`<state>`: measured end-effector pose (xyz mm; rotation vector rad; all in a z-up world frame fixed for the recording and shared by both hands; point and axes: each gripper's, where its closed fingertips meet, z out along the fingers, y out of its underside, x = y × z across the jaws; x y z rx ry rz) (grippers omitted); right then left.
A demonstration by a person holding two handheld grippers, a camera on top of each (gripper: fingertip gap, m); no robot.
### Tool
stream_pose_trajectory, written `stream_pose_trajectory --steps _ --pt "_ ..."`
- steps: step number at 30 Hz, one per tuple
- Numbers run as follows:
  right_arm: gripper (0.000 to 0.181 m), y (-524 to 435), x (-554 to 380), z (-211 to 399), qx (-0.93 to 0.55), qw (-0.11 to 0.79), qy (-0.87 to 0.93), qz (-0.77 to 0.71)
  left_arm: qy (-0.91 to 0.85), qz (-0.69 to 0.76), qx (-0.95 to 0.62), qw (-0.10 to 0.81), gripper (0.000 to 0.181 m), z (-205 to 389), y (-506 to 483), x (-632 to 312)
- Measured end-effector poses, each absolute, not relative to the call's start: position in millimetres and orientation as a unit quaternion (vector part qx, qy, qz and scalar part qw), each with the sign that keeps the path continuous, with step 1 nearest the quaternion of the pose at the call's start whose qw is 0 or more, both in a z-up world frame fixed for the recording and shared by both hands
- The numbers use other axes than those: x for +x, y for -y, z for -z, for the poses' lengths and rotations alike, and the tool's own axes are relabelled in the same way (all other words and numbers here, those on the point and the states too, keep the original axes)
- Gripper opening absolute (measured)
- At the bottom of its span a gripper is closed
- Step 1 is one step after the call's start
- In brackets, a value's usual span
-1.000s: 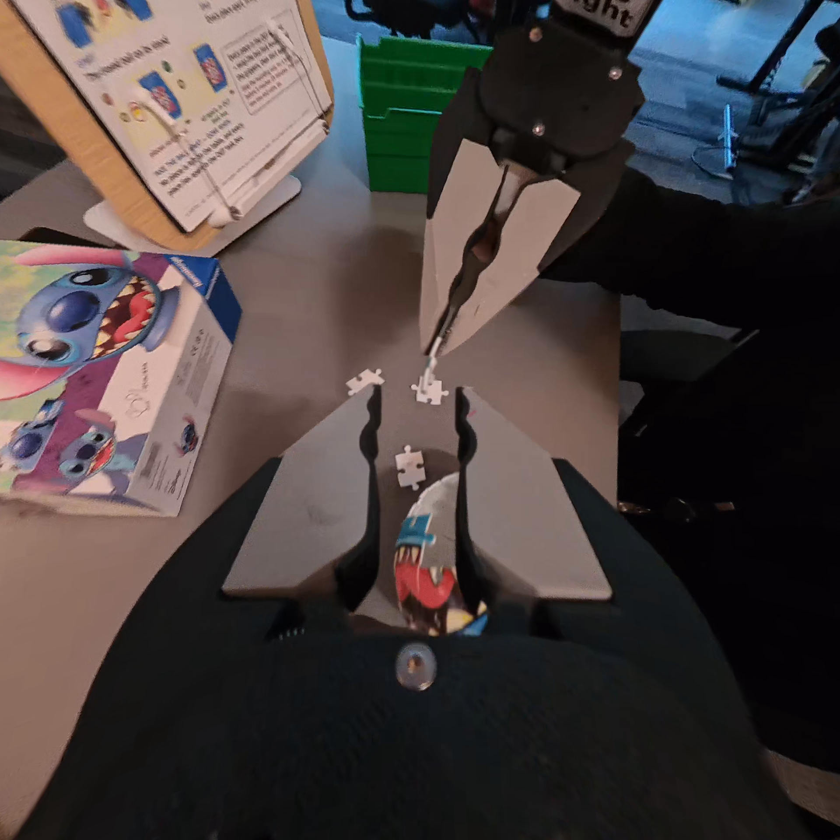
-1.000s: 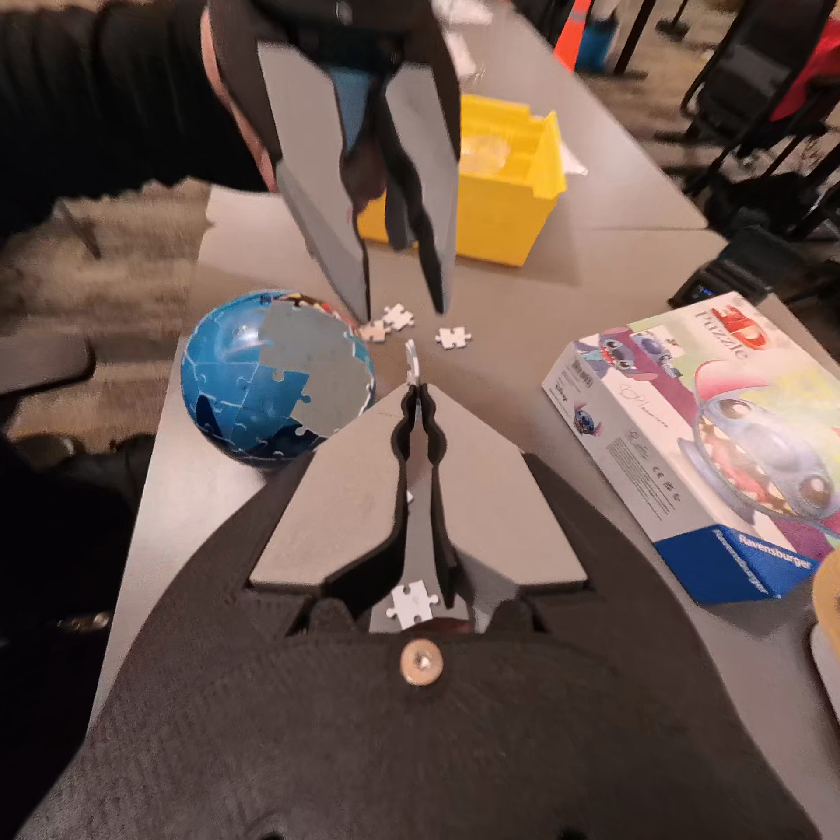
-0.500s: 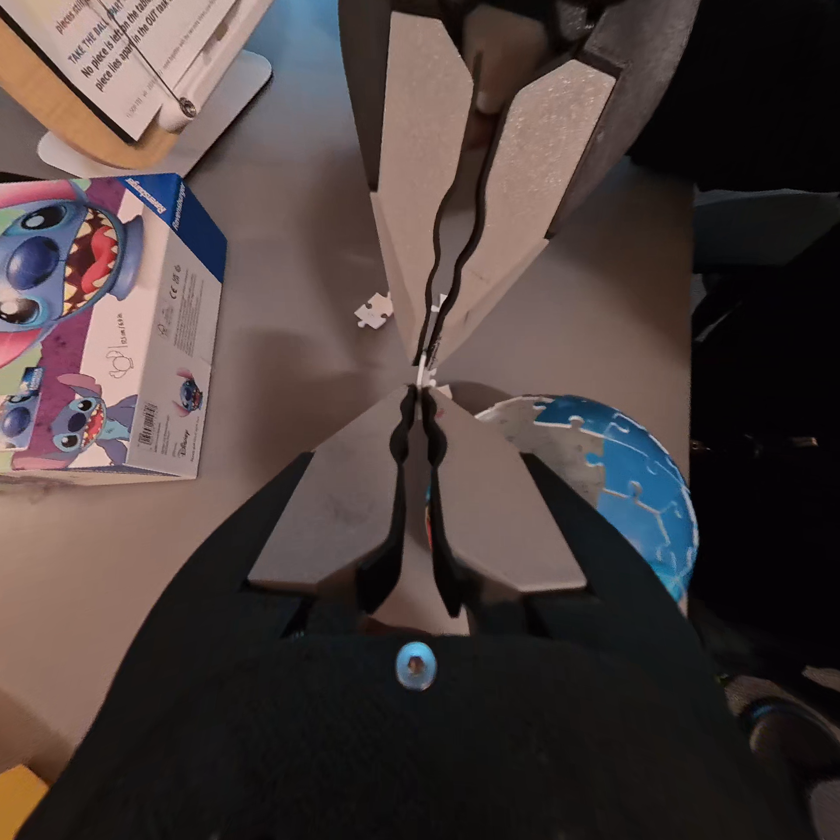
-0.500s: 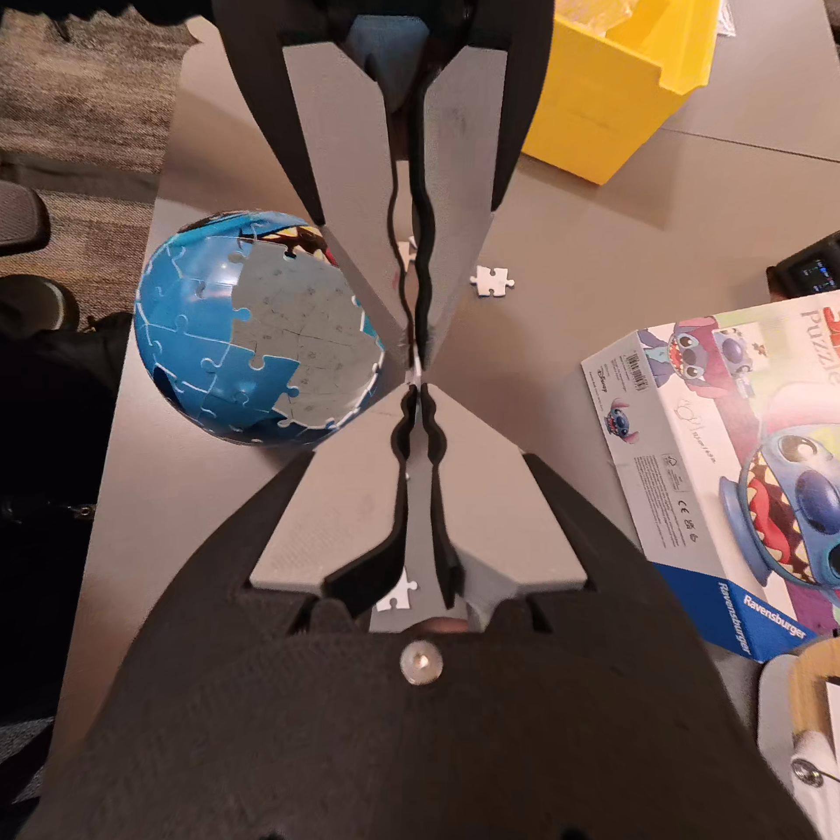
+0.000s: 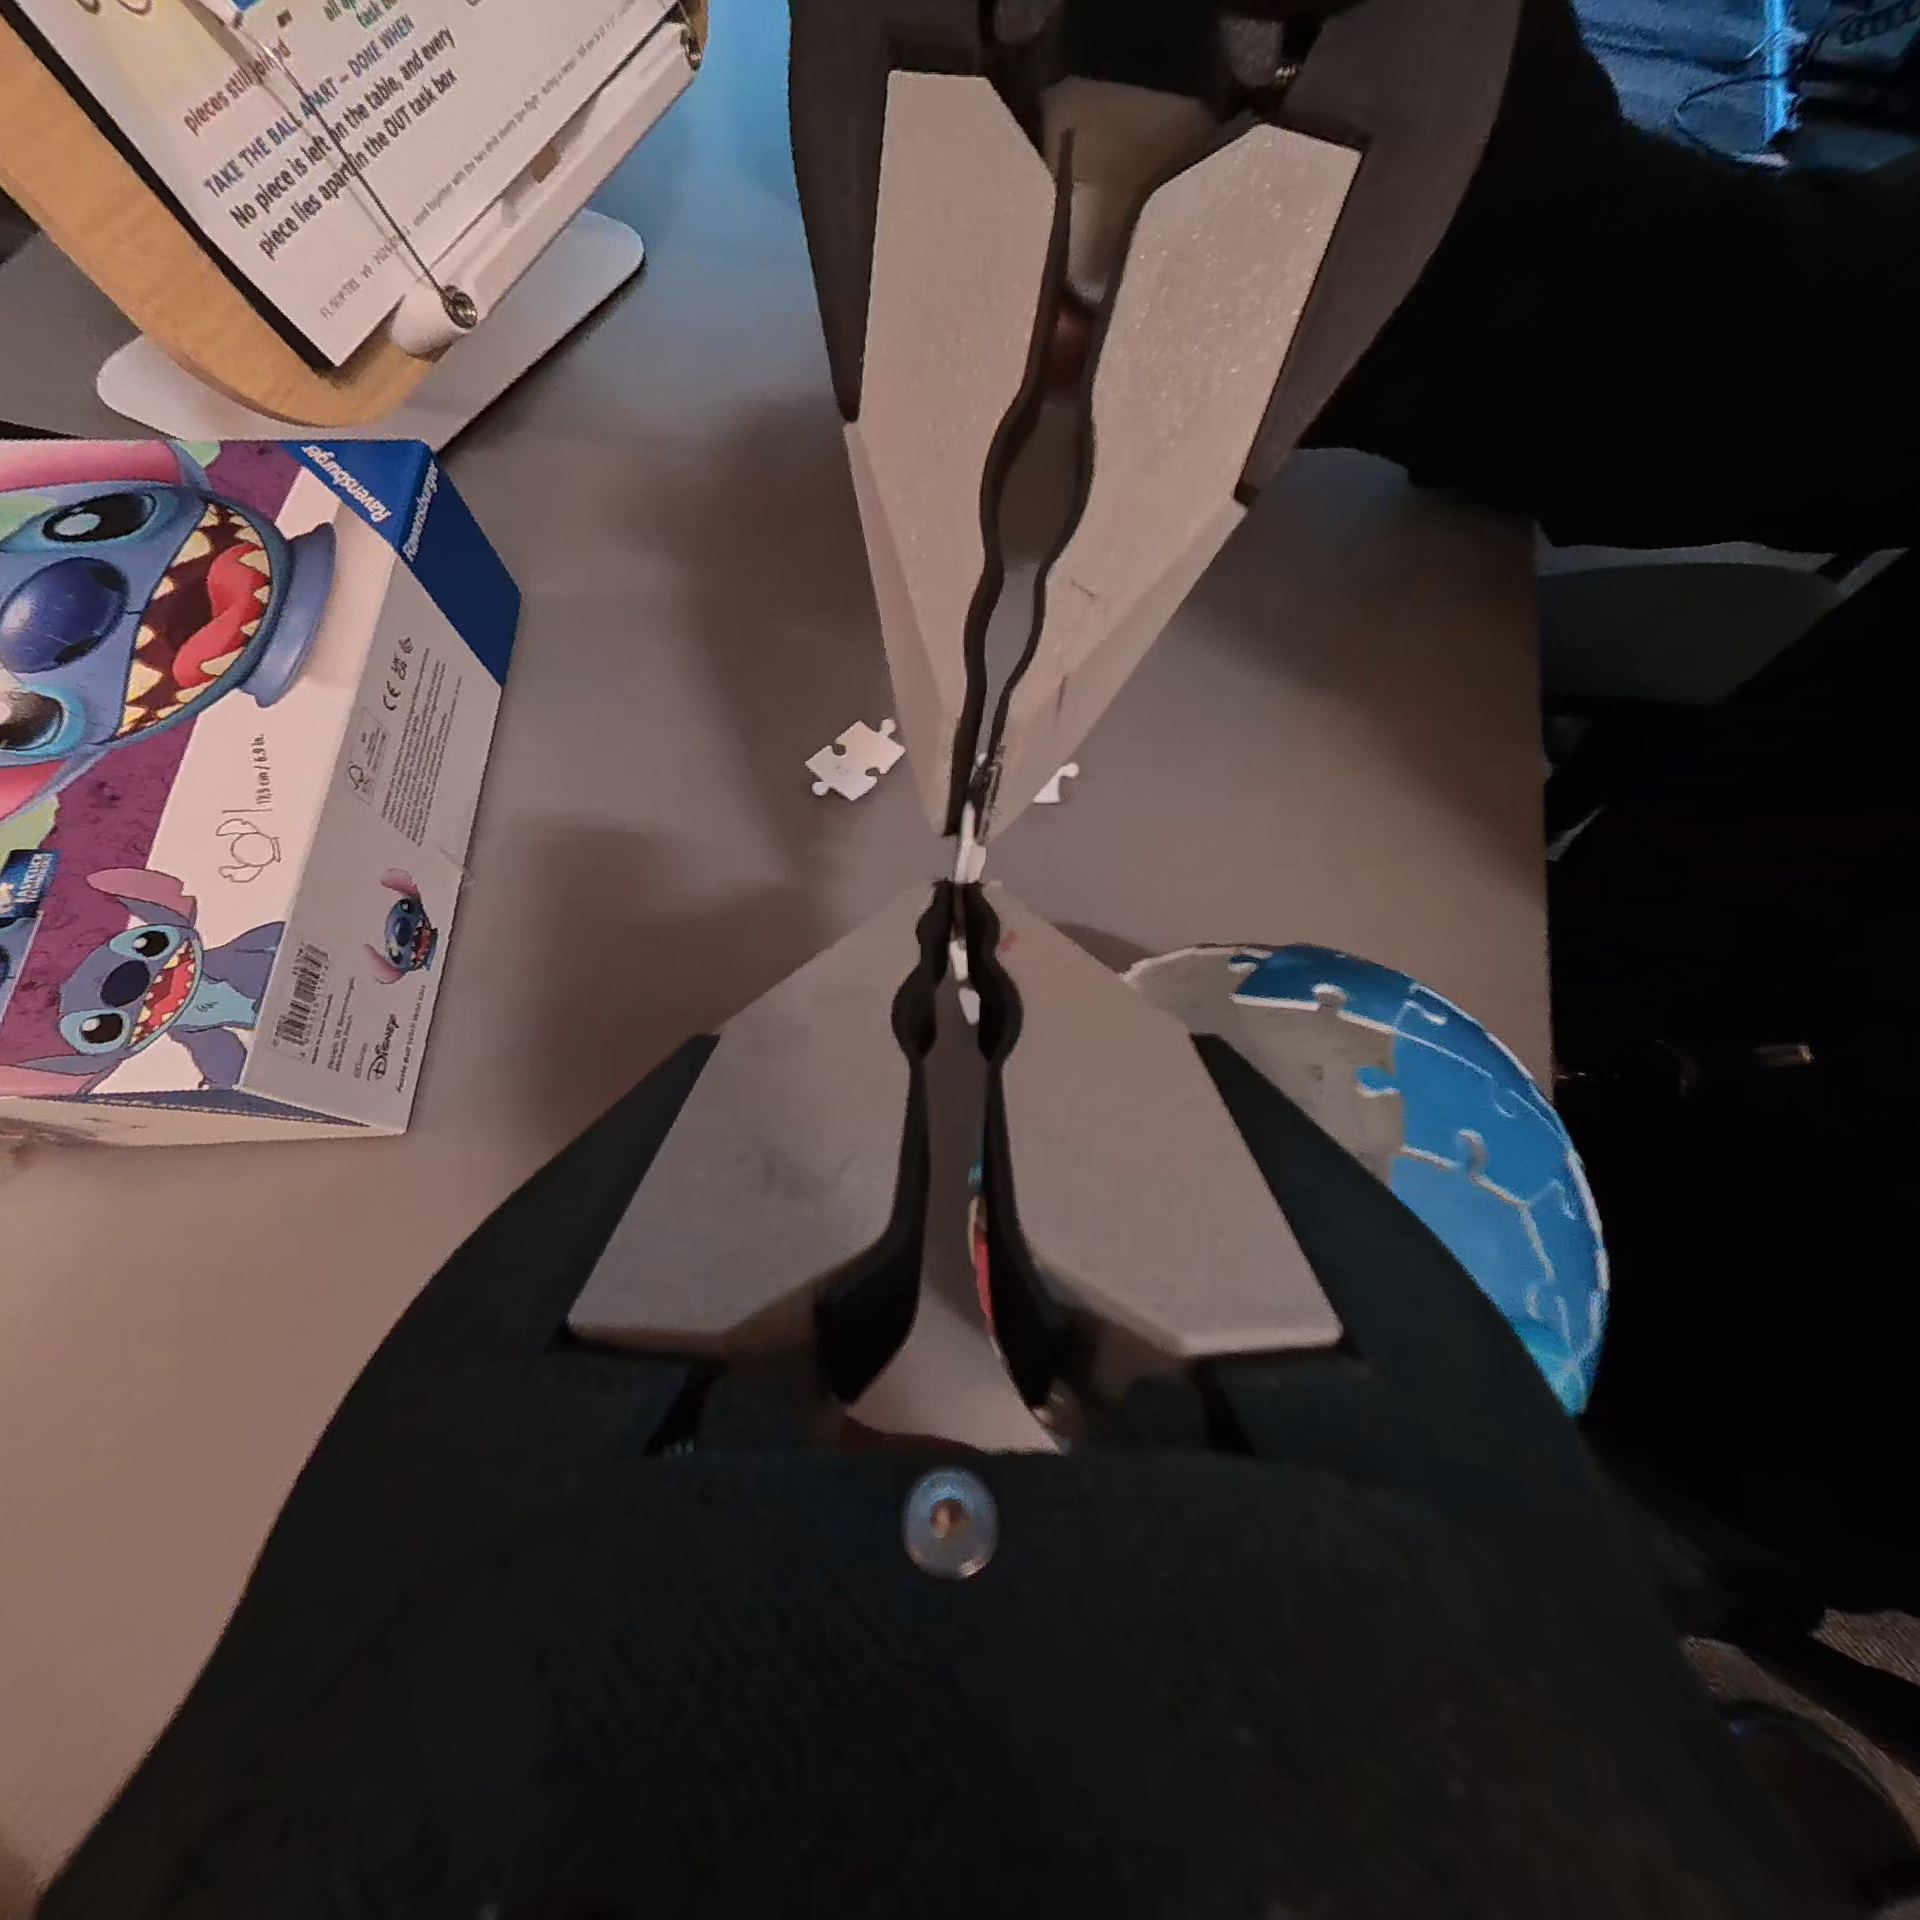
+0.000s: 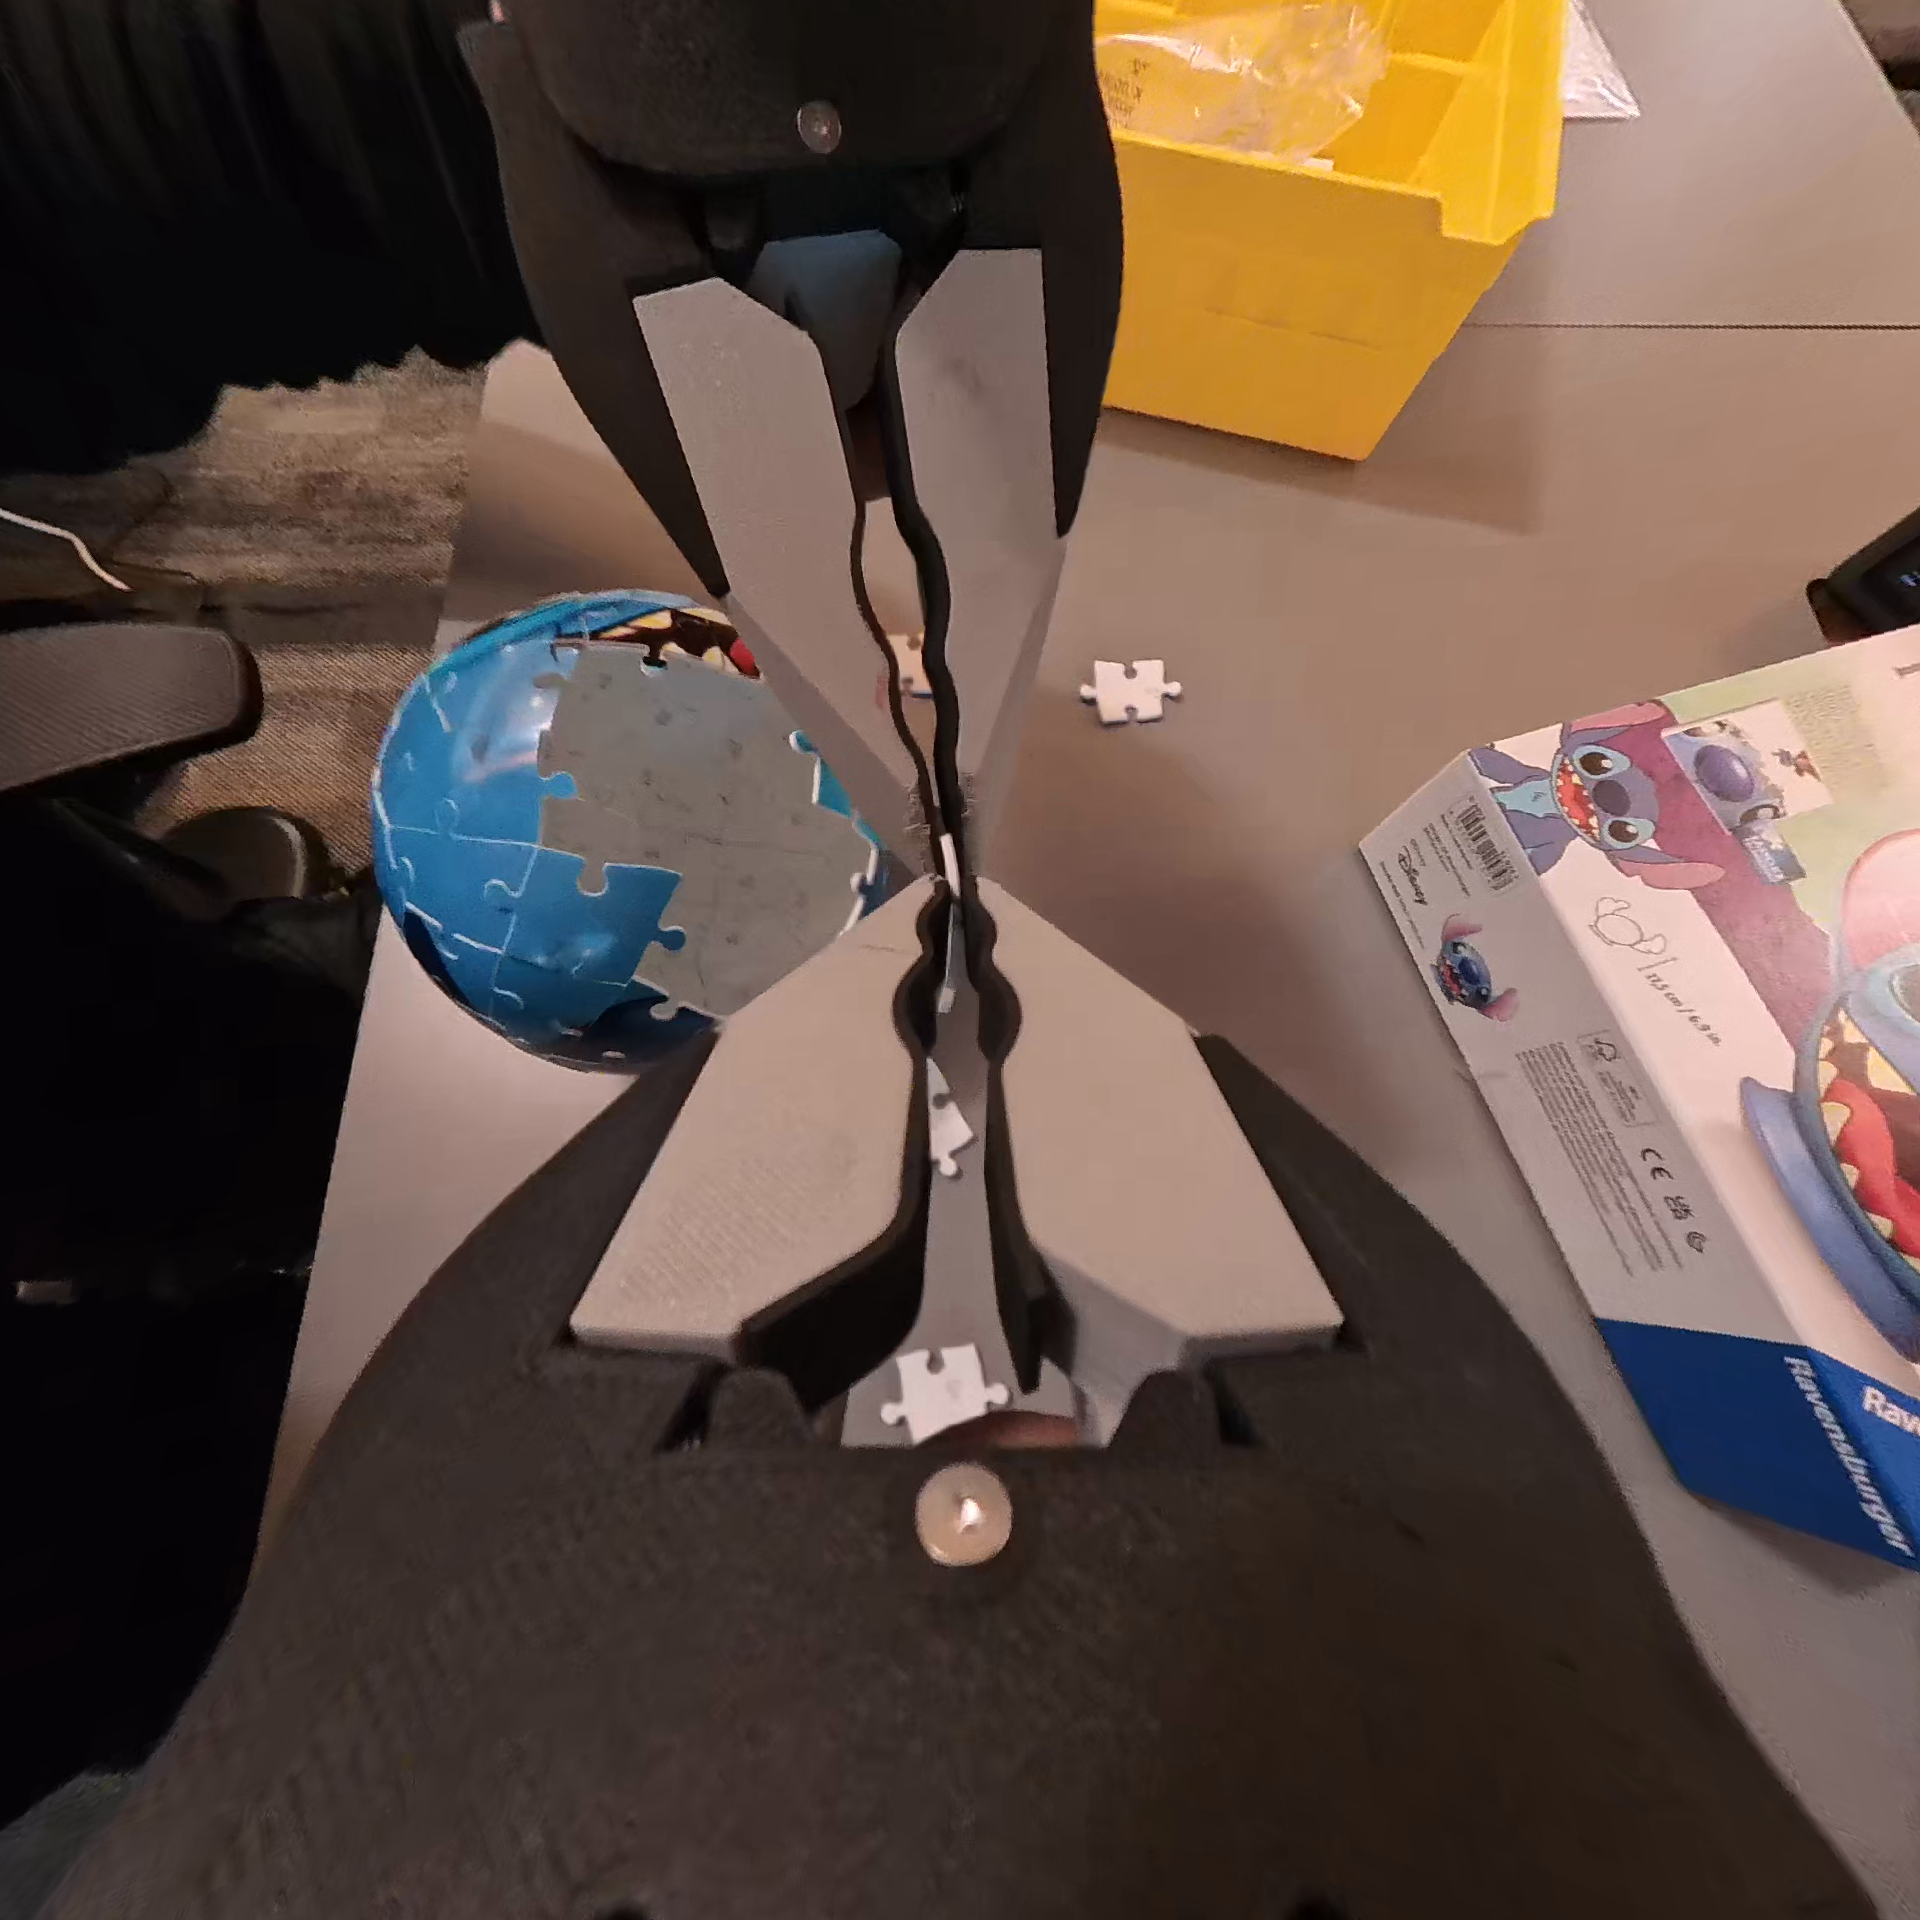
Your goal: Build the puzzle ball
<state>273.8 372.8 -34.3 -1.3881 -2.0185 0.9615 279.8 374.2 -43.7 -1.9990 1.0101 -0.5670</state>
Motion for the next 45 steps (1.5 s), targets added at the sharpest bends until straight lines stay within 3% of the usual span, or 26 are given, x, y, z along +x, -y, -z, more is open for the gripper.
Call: stream_pose_trajectory --steps 12,14,19,24,27,30,35,45 --pt "0.000 -361.7 273.4 45.8 -0.506 0.260 0.753 -0.331 -0.405 0.221 -0.792 0.399 0.000 45.5 -361.5 277.9" --pt "0.000 -360.9 275.5 50.4 -0.512 0.254 0.757 -0.316 -0.406 0.201 -0.801 0.391 0.007 47.9 -358.4 269.6" --pt "0.000 -358.5 277.1 58.7 -0.520 0.250 0.766 -0.282 -0.364 0.201 -0.800 0.433 0.022 23.2 -353.8 237.4" --pt "0.000 -353.9 273.8 62.7 -0.543 0.230 0.760 -0.273 -0.310 0.227 -0.781 0.493 0.024 6.4 -350.6 207.9" --pt "0.000 -353.2 274.3 65.5 -0.554 0.219 0.754 -0.277 -0.321 0.279 -0.747 0.511 0.039 5.6 -331.6 203.9" --pt "0.000 -352.1 276.6 68.1 -0.556 0.213 0.754 -0.277 -0.361 0.312 -0.710 0.518 0.067 16.7 -308.4 202.9" --pt "0.000 -349.5 278.0 68.5 -0.554 0.220 0.760 -0.259 -0.418 0.289 -0.718 0.475 0.092 59.9 -294.2 208.2" --pt "0.000 -344.3 269.9 73.8 -0.540 0.242 0.776 -0.218 -0.464 0.310 -0.697 0.450 0.098 72.2 -280.0 229.5"
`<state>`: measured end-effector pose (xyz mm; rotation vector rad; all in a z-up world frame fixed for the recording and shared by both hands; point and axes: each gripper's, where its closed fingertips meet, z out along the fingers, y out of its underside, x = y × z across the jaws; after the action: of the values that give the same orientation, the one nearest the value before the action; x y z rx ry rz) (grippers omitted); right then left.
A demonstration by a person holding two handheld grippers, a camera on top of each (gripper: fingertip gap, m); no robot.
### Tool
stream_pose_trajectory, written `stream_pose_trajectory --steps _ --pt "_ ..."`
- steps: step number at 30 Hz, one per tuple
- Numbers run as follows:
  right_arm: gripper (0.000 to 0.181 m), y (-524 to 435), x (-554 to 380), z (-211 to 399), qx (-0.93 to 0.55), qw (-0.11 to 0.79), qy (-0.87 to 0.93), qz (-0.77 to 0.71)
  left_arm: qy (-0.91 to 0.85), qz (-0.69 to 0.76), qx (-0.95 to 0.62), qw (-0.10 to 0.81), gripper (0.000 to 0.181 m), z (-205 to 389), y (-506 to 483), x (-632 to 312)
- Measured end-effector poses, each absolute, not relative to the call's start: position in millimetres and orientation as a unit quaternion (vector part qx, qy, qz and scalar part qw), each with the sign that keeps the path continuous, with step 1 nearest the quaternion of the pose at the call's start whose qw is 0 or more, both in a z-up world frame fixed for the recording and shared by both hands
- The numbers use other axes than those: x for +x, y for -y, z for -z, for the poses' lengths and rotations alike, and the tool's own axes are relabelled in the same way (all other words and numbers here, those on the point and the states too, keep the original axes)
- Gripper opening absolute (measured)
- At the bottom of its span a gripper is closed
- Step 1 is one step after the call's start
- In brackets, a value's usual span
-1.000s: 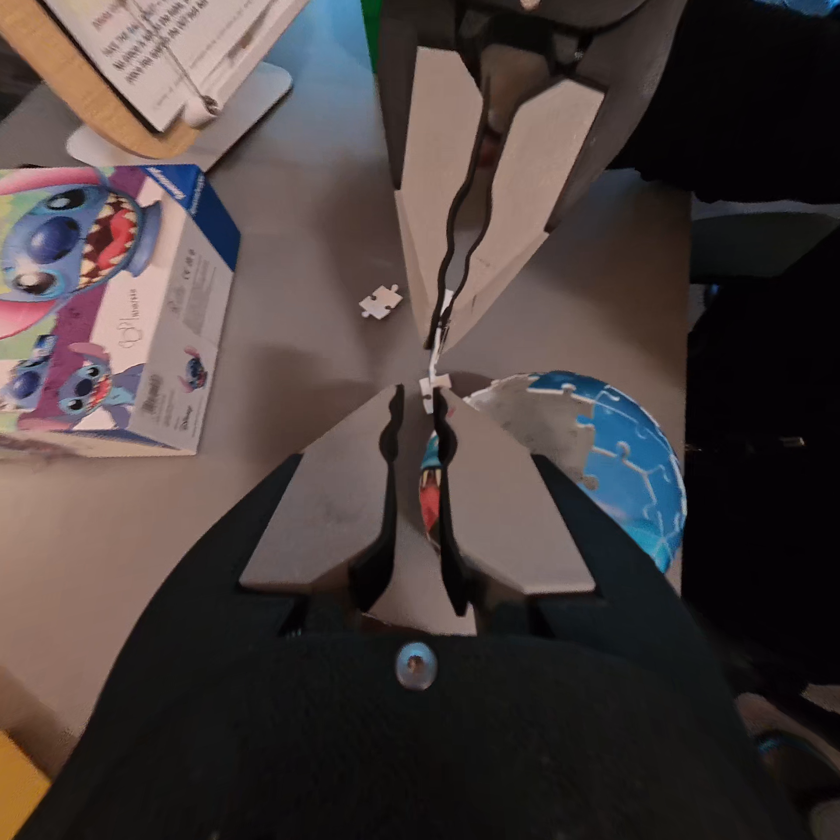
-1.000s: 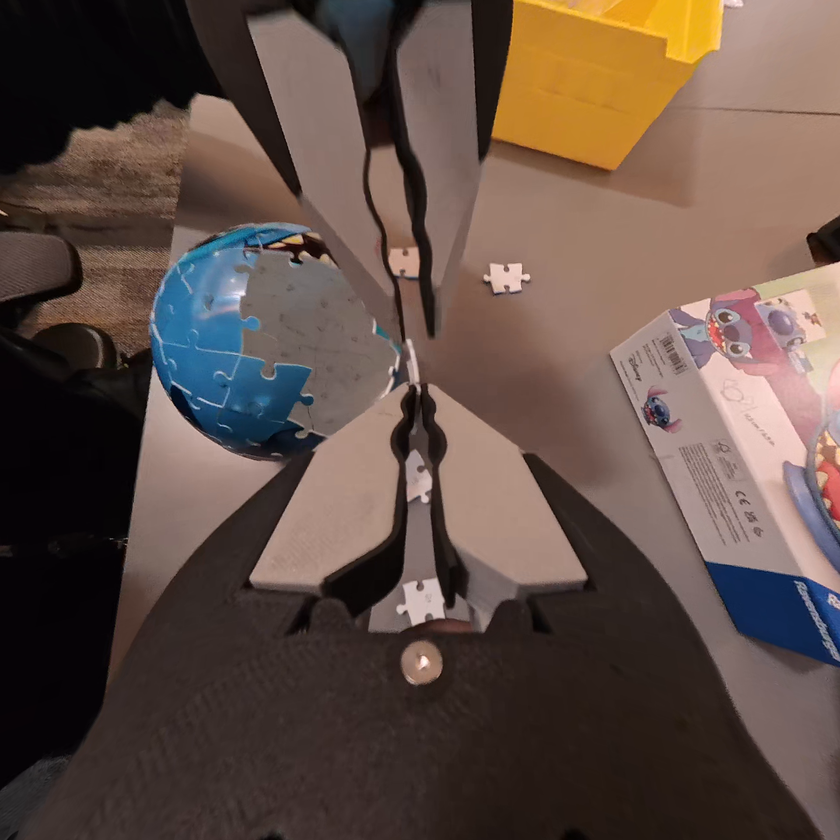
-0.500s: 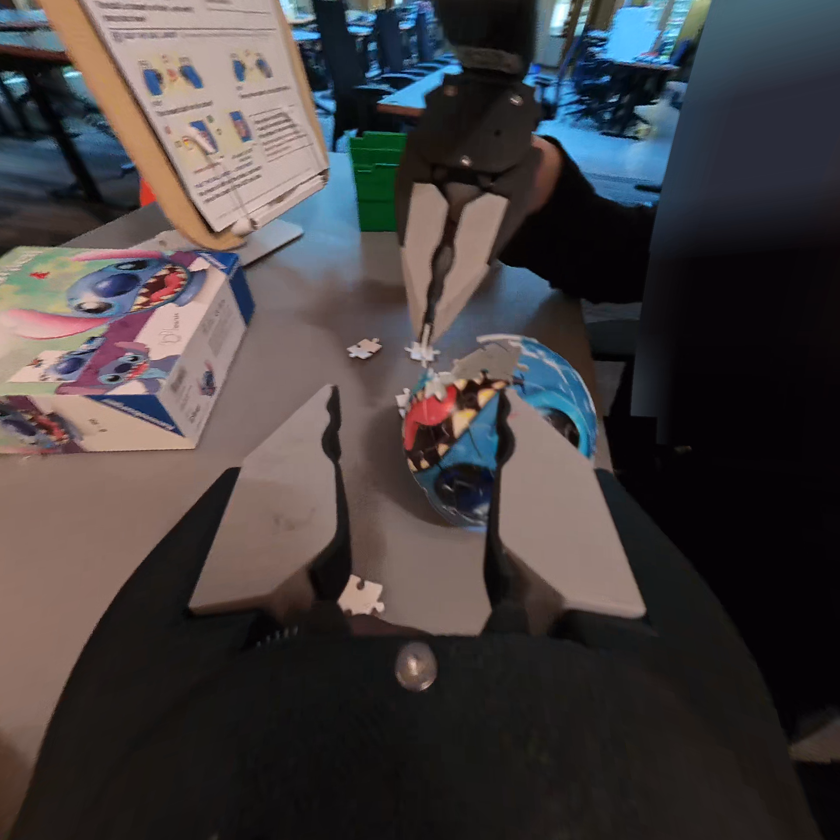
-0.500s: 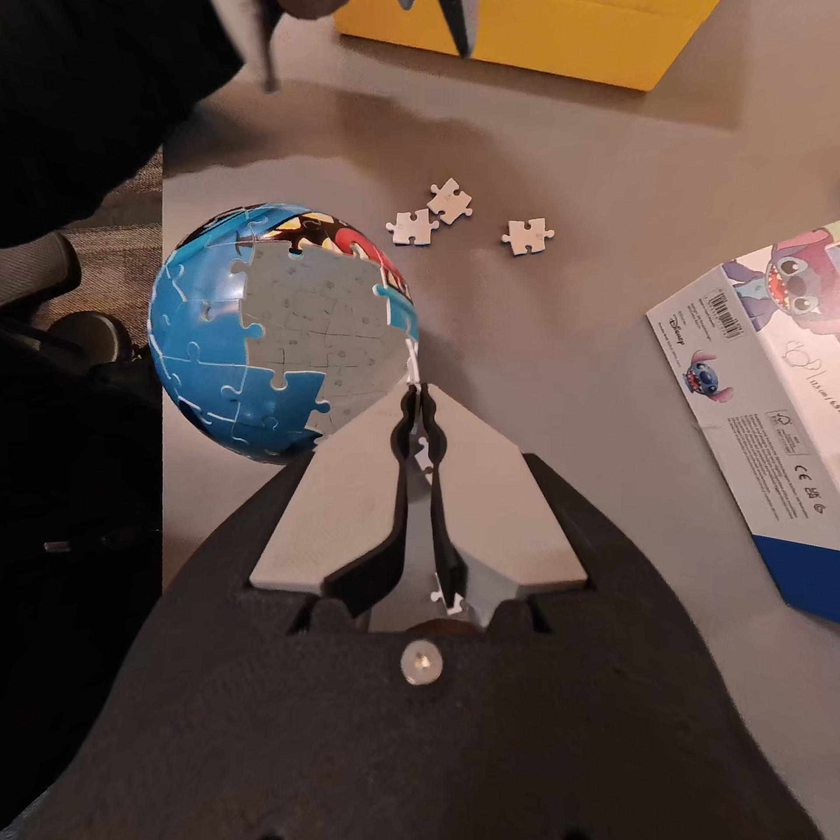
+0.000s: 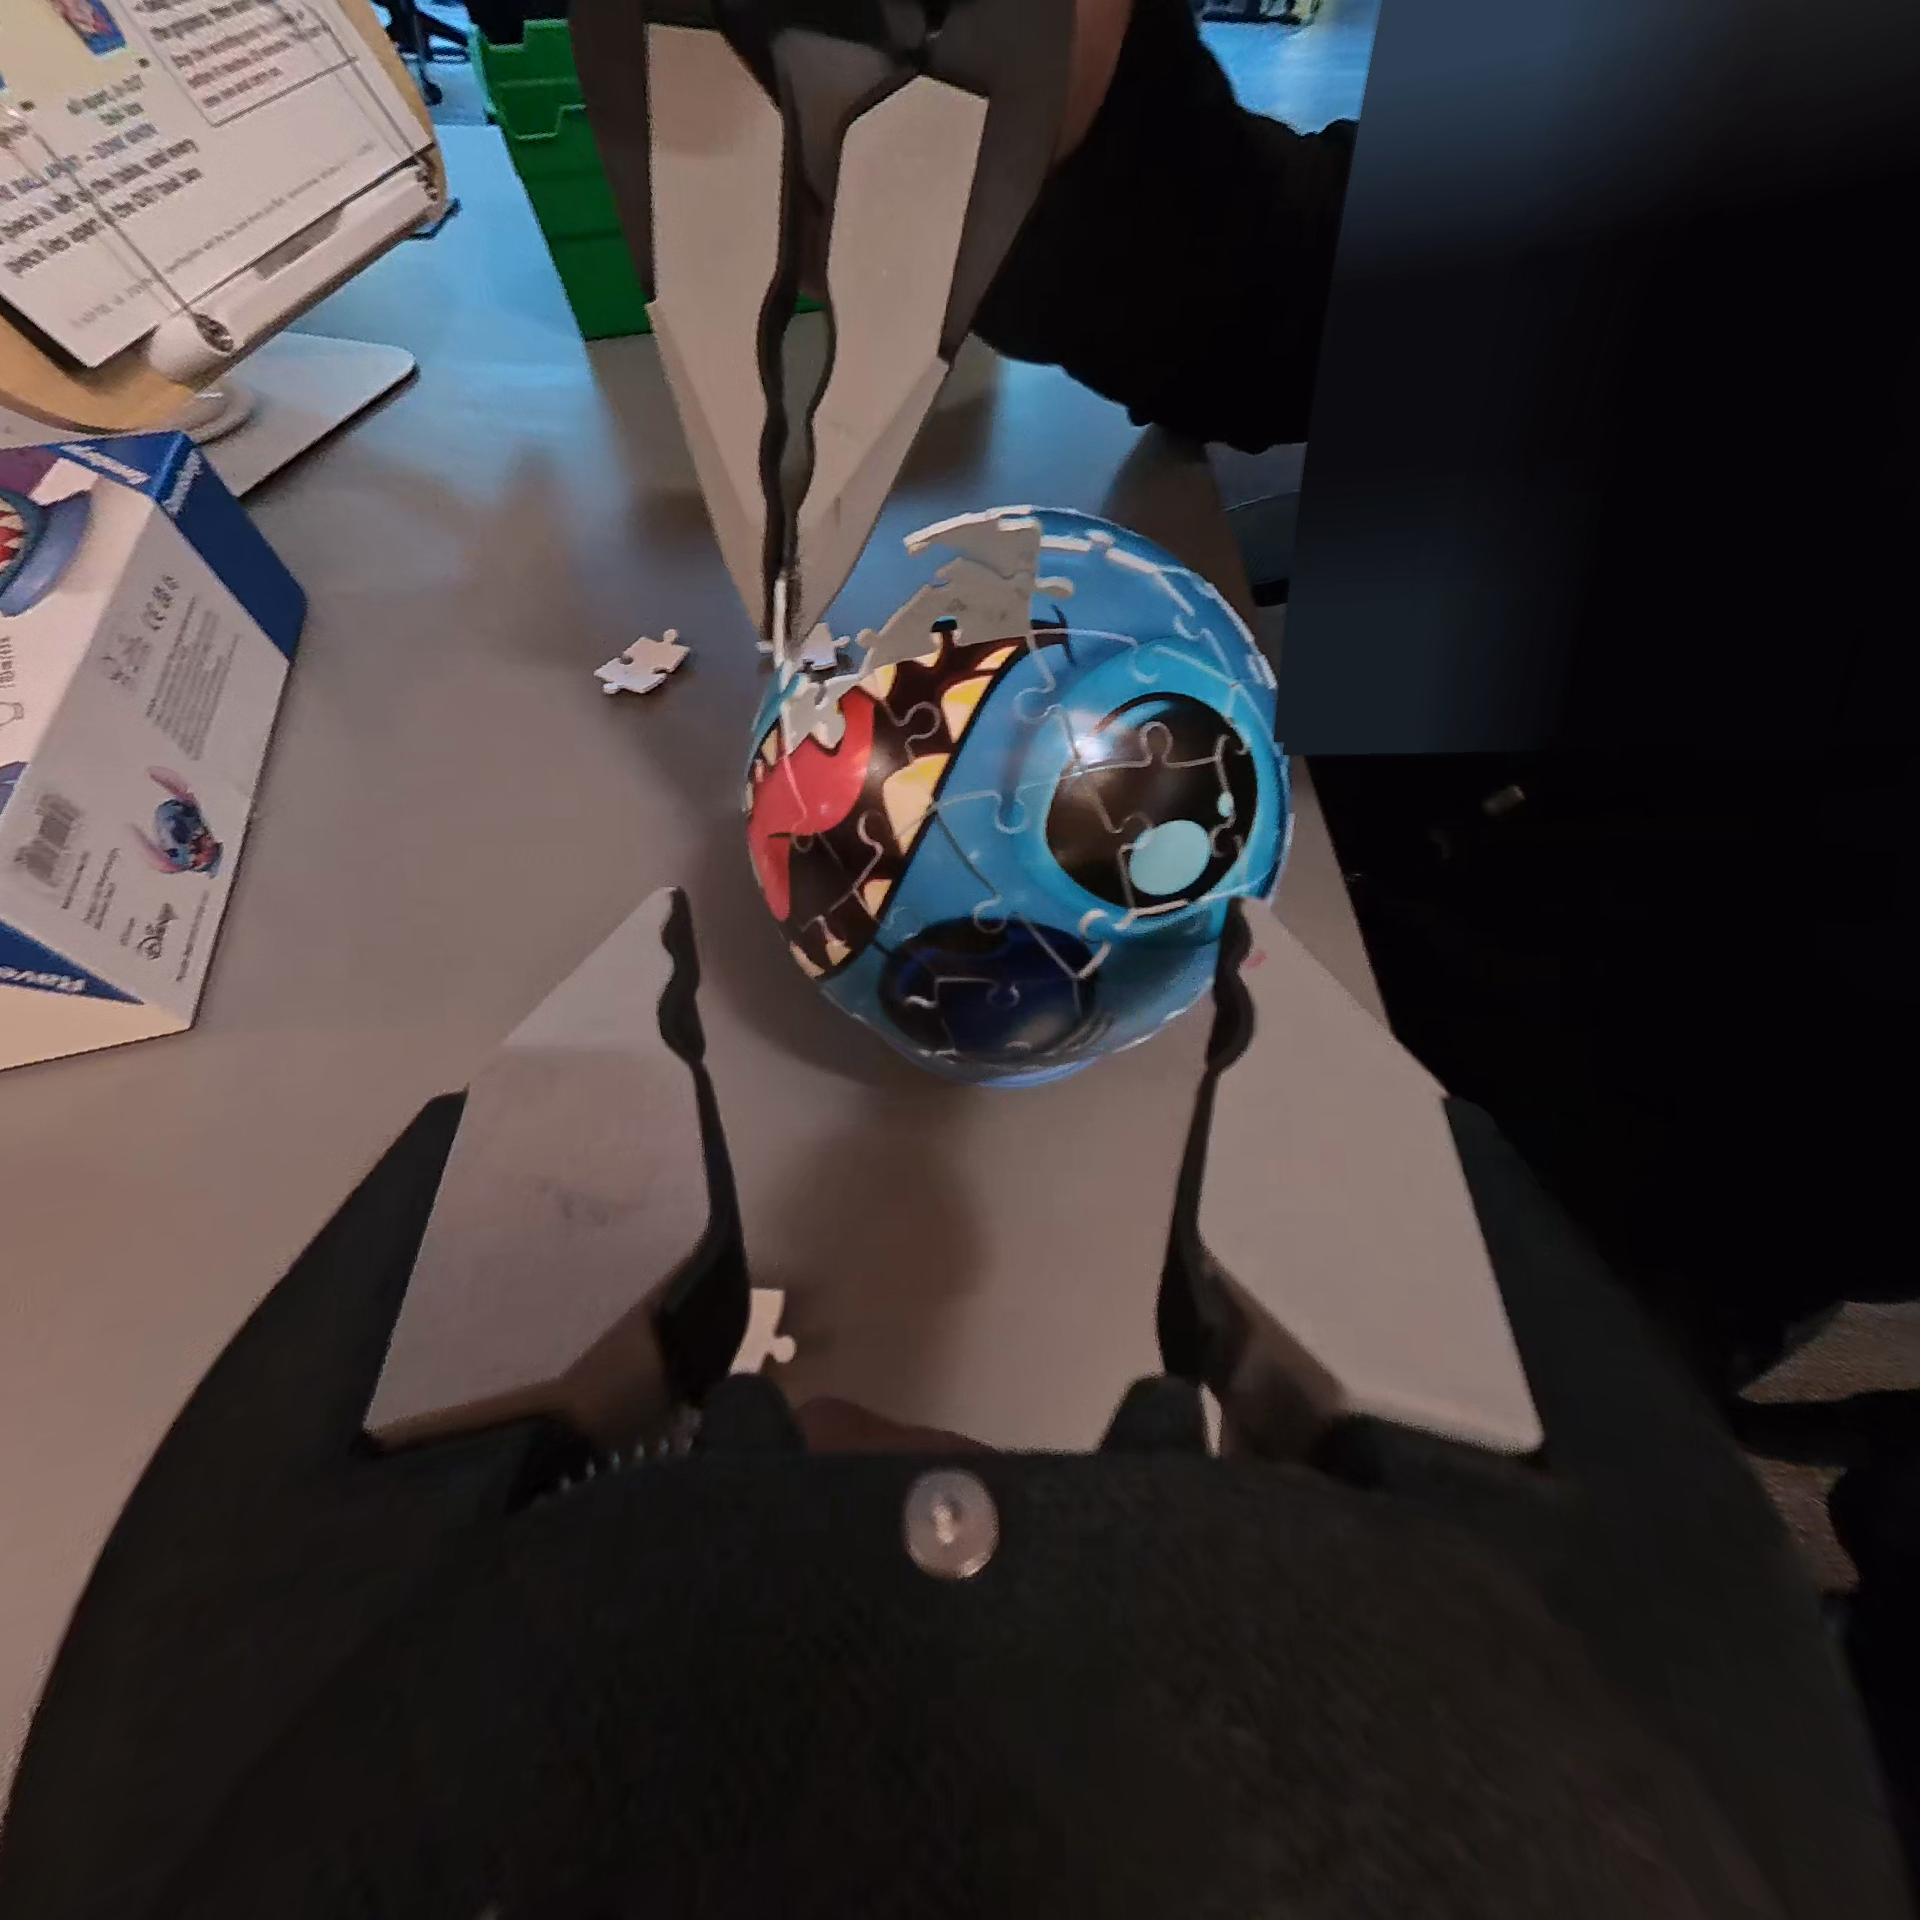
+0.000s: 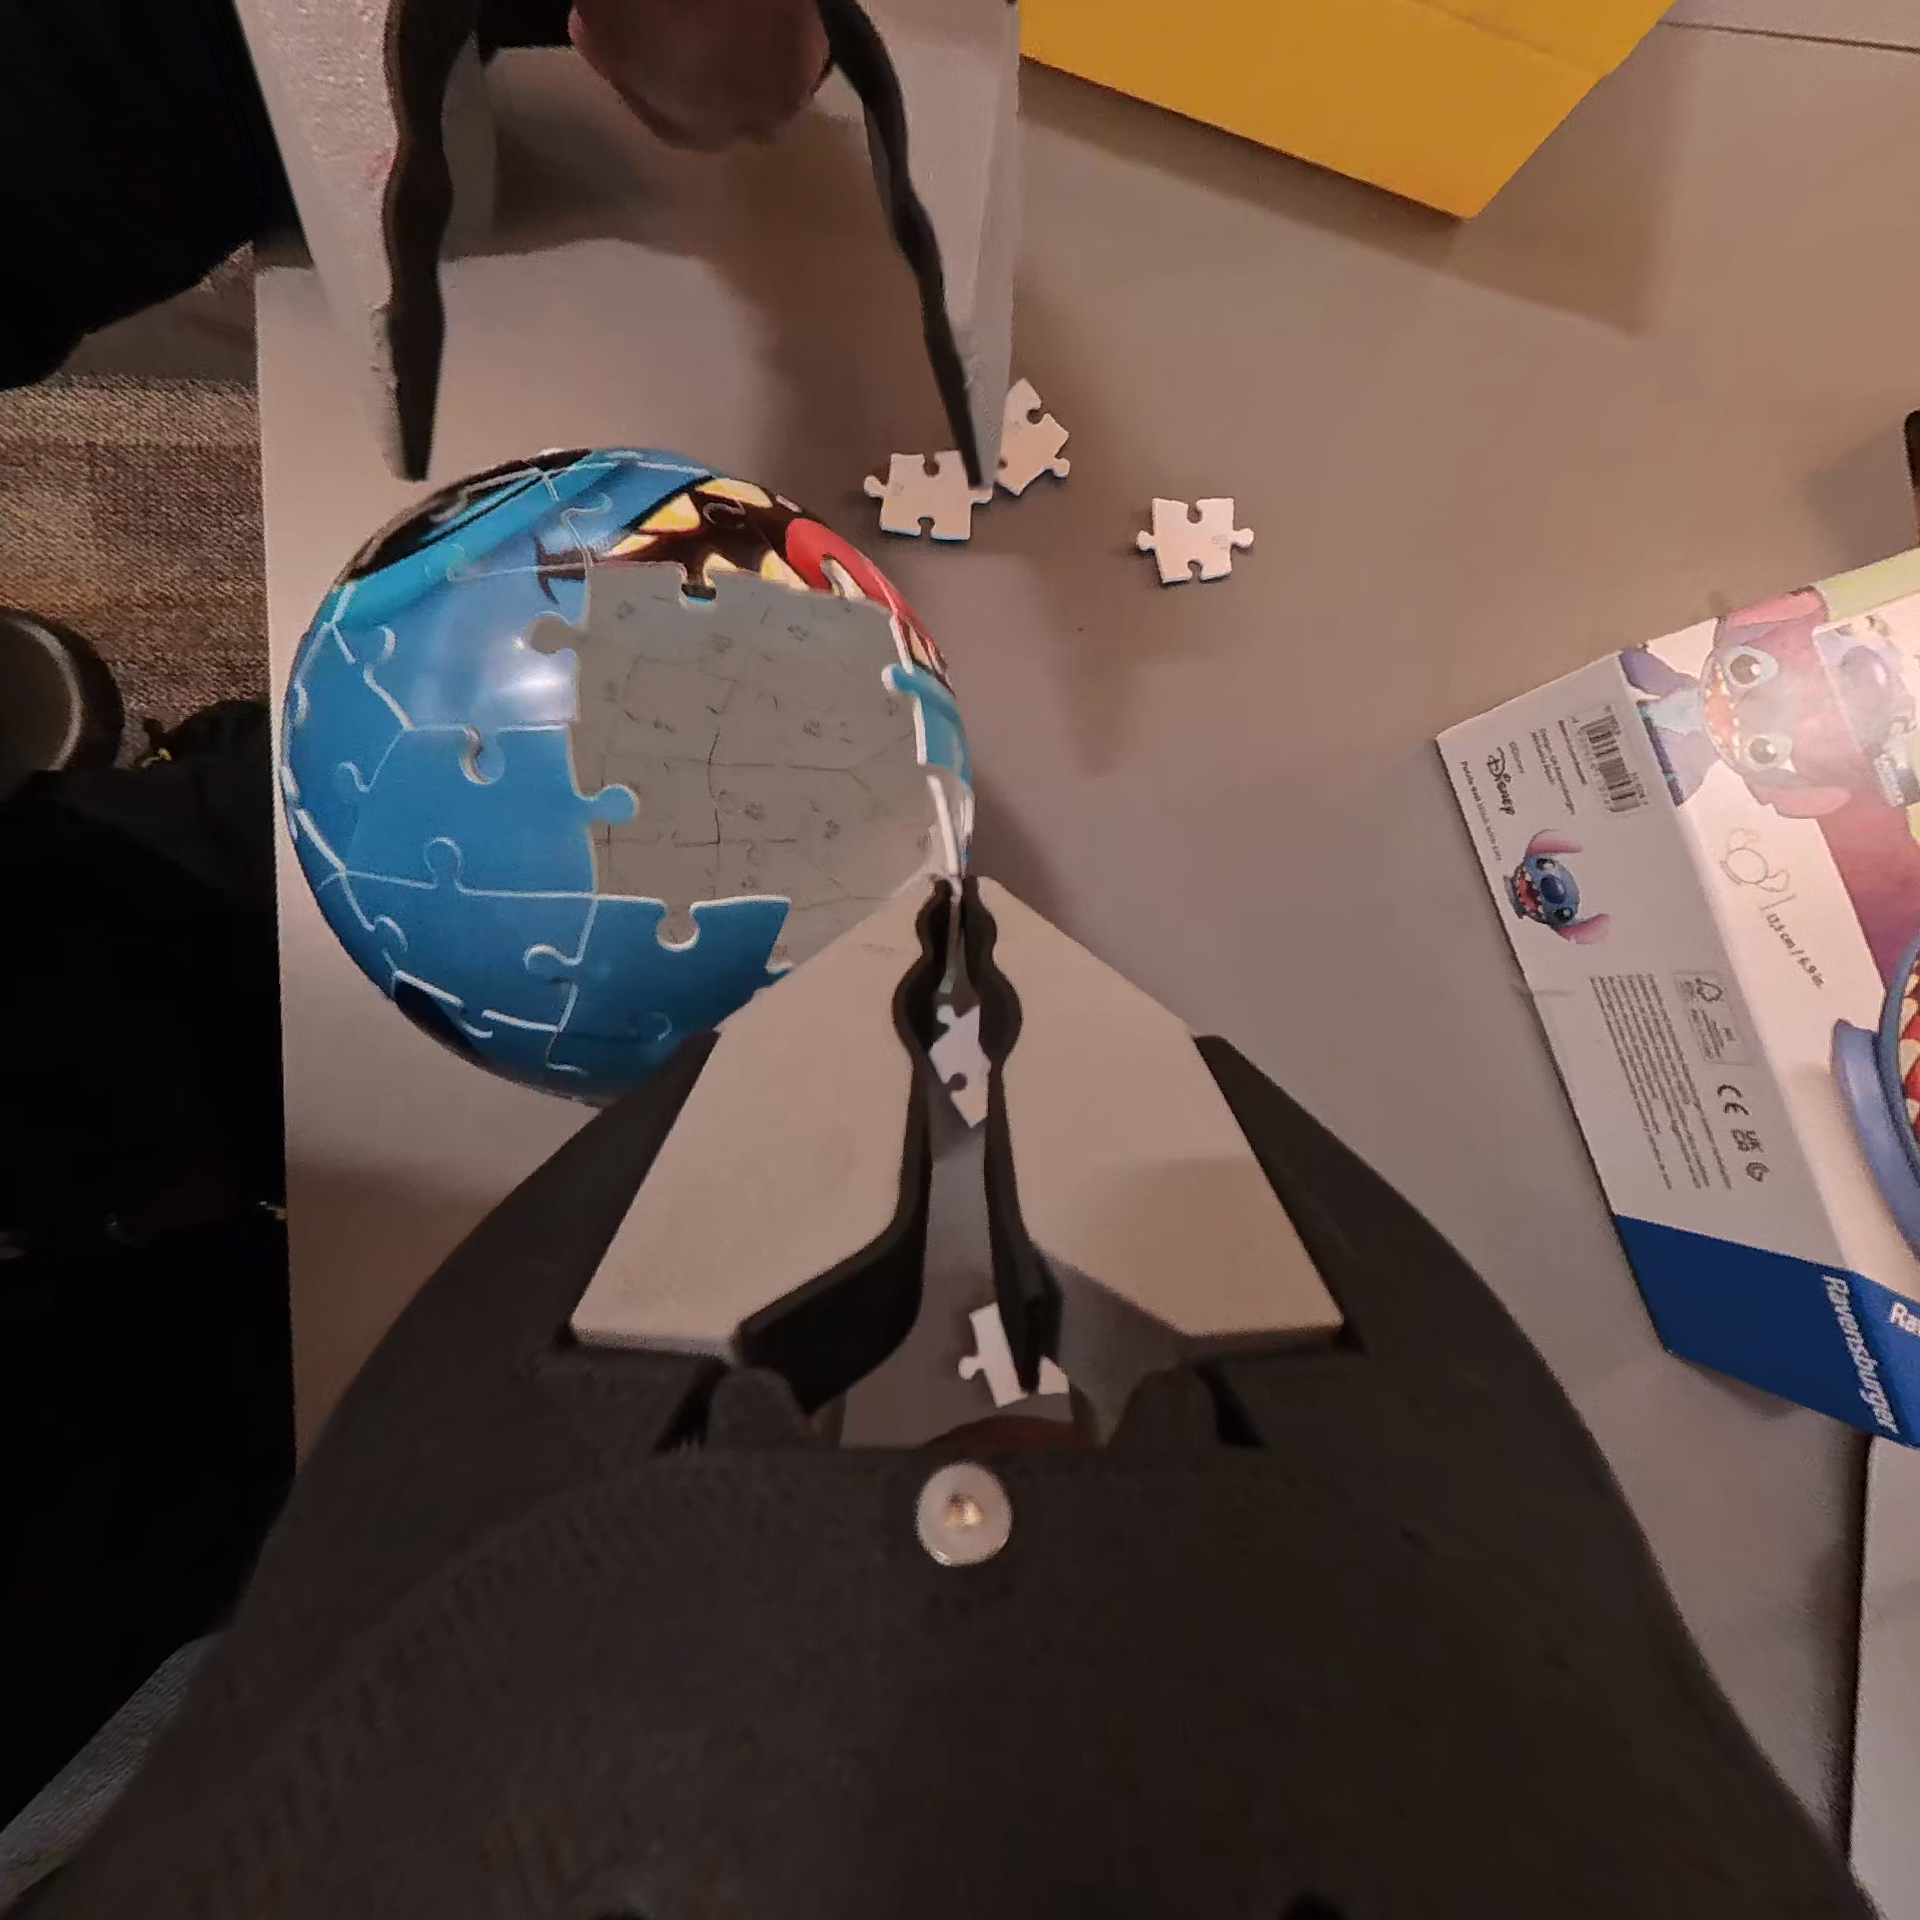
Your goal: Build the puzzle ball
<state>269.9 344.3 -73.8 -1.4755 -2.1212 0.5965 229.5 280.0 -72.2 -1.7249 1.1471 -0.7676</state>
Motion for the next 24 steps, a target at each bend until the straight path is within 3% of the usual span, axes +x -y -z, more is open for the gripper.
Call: stream_pose_trajectory --steps 8,24 --pt "0.000 -341.6 262.6 76.7 -0.532 0.242 0.780 -0.225 -0.490 0.319 -0.690 0.427 0.089 75.7 -266.8 240.8" --pt "0.000 -343.8 259.4 77.3 -0.489 0.305 0.795 -0.186 -0.483 0.352 -0.675 0.434 0.092 54.7 -261.0 238.9"
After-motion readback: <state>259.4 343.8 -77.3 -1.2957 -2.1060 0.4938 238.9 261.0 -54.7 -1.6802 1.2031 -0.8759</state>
